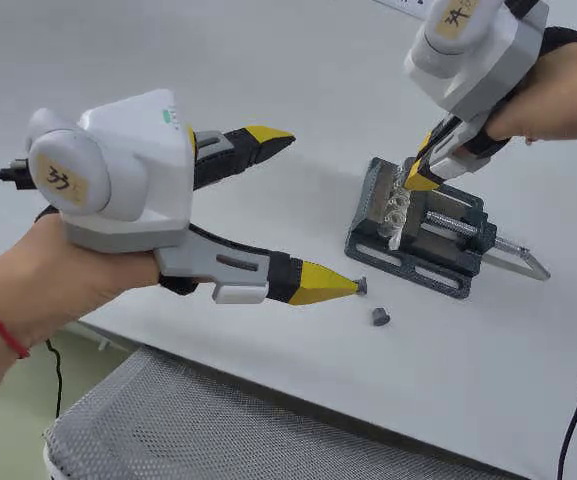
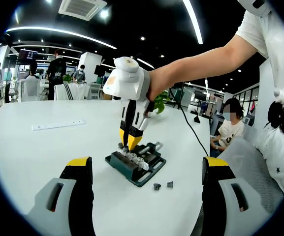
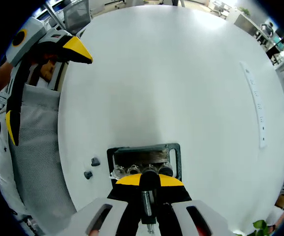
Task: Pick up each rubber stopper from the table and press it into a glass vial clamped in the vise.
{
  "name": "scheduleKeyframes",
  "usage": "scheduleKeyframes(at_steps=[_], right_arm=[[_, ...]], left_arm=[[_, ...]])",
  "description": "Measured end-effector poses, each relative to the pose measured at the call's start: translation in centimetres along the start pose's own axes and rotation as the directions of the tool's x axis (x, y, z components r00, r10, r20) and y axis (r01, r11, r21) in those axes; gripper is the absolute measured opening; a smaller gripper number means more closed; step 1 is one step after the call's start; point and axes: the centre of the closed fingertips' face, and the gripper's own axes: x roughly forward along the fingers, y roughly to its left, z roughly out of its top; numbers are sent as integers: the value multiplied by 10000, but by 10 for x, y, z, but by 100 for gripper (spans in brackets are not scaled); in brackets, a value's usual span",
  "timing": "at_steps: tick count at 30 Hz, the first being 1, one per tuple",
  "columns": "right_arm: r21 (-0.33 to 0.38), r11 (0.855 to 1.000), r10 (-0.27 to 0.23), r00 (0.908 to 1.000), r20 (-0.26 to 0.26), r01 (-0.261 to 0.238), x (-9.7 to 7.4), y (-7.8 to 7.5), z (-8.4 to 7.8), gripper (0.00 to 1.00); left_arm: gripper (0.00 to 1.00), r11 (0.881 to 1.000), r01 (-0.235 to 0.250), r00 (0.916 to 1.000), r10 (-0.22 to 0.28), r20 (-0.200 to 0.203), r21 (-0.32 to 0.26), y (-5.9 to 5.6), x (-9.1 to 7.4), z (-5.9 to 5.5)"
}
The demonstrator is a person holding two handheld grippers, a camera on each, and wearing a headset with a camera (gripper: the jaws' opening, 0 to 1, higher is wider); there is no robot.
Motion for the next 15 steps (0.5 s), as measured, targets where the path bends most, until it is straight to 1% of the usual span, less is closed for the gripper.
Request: scheduleKeyframes(at_steps=[7,9,10,13,15], right_arm=[[126,9997,-202,9995,-222,205,0,-2,0,4],[-146,9992,-373,9988,-327,368,0,0,-1,4],[-515,9975,-513,9978,-410,491,0,-3,-2,4],[-938,9924,-846,9951,-515,795,3,-3,-2,5],[-874,9931,-831,9951,-531,783,2,-3,-1,5]], left_arm=[[92,10000,63,10000,-63,59,-19,-1,2,3],[92,10000,63,10000,-63,74,-23,-2,3,4],[92,10000,63,9999,-63,89,-34,-2,3,4],[92,10000,73,9999,-73,96,-45,-4,3,5],[92,10000,61,9999,-61,80,-47,-3,3,4]])
